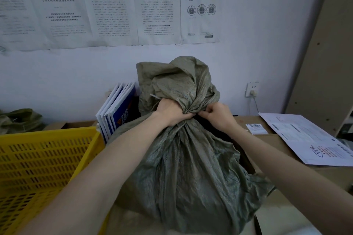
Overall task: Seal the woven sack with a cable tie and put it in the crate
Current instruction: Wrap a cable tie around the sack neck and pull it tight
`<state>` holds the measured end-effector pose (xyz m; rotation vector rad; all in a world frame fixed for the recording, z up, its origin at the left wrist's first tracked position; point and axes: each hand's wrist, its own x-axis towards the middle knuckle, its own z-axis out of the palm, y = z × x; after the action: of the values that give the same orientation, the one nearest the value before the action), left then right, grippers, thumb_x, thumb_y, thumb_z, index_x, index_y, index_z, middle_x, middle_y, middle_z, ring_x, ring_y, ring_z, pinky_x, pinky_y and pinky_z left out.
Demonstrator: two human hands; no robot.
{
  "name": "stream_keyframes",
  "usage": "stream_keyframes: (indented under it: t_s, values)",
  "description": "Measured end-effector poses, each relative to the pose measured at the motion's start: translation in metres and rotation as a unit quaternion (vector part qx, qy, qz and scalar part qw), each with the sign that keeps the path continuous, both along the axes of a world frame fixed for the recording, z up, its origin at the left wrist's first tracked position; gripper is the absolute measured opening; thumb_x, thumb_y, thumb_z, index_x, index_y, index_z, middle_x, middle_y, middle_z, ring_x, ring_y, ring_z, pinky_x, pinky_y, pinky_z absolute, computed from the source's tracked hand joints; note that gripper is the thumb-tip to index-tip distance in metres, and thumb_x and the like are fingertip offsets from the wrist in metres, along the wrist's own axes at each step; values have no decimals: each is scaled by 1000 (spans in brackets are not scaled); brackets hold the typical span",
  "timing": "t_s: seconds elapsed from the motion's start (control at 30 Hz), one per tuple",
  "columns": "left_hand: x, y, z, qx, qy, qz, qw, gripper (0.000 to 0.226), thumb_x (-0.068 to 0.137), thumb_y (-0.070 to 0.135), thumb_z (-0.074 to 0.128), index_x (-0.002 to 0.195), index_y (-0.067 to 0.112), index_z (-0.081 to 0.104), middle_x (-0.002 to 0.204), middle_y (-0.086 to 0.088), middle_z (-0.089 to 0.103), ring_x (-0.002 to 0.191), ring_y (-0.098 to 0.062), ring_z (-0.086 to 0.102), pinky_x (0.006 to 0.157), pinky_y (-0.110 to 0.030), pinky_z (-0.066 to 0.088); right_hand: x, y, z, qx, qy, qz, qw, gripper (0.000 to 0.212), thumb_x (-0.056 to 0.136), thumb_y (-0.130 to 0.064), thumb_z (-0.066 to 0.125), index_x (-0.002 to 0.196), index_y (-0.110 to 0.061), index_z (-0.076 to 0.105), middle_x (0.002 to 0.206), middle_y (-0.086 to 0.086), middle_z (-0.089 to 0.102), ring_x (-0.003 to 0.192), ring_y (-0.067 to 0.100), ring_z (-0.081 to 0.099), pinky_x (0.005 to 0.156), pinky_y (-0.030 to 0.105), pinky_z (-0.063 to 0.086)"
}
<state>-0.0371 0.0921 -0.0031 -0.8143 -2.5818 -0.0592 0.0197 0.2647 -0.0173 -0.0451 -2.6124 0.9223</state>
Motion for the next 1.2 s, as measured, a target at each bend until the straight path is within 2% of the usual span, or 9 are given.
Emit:
stream_keyframes:
  t_s: [0.17, 0.3, 0.47, 0.67, 0.83, 0.93, 1.0, 1.07, 1.2]
  values:
    - [-2, 2, 7, -136, 41, 126, 982, 75, 83, 77, 34, 125, 19, 58, 117, -4, 67, 107, -23, 62, 76, -30, 42, 2, 3, 14, 47, -60, 22, 997, 28, 89, -28, 62, 71, -8, 58, 64, 6, 56, 61, 20, 52, 51, 29, 36]
    - [-3, -2, 10, -149, 10, 190, 970, 71, 83, 77, 37, 101, 14, 65, 102, -2, 68, 96, -20, 64, 68, -28, 38, 10, 11, 21, 45, -103, 30, 993, 30, 92, -29, 60, 72, -7, 60, 61, 4, 53, 55, 16, 48, 49, 27, 35]
    - [-10, -20, 10, -68, -31, 227, 971, 74, 79, 79, 43, 102, 13, 66, 100, -3, 67, 95, -21, 64, 69, -27, 39, 19, 24, 18, -15, -120, 41, 992, 19, 95, -15, 53, 81, -9, 63, 60, 6, 58, 50, 17, 48, 50, 25, 40]
    - [-8, -34, 2, 62, -151, 131, 978, 82, 73, 77, 54, 116, 7, 58, 113, -9, 61, 99, -28, 59, 75, -32, 46, 26, 13, 16, -224, 7, 92, 970, 6, 94, -9, 53, 91, -5, 57, 64, 10, 66, 46, 18, 52, 49, 29, 41]
    - [-5, -51, 8, 231, -341, 3, 911, 76, 78, 50, 72, 140, 15, 44, 137, -2, 52, 121, -21, 50, 98, -27, 40, 27, -2, 18, -315, 45, 116, 941, 15, 93, -14, 56, 92, 0, 62, 73, 8, 70, 58, 14, 59, 57, 24, 47]
    - [3, -63, 18, 258, -412, -37, 873, 63, 83, 44, 70, 136, 17, 50, 128, 6, 56, 116, -13, 53, 96, -25, 40, 28, -6, 17, -334, 73, 124, 932, 13, 93, -12, 56, 90, -2, 63, 74, 8, 70, 61, 14, 60, 58, 21, 47]
    - [3, -69, 19, 264, -394, -42, 879, 43, 90, 35, 64, 127, 14, 59, 123, 4, 61, 112, -14, 57, 95, -26, 43, 29, -9, 16, -337, 87, 131, 928, 13, 94, -12, 56, 88, -3, 64, 75, 9, 70, 63, 15, 60, 61, 21, 47]
    - [1, -75, 15, 235, -314, -18, 920, 29, 96, 25, 56, 119, 9, 64, 119, -1, 63, 106, -16, 57, 91, -27, 43, 31, -9, 14, -333, 92, 137, 929, 15, 94, -13, 56, 88, -2, 64, 76, 8, 71, 64, 15, 61, 64, 23, 49]
    - [7, -84, 8, 80, -155, 36, 984, 20, 99, 21, 48, 108, 14, 65, 102, -6, 68, 88, -22, 61, 68, -33, 45, 36, -9, 2, -318, 86, 149, 932, 9, 94, -12, 57, 90, -6, 62, 83, 9, 74, 73, 19, 68, 74, 27, 54]
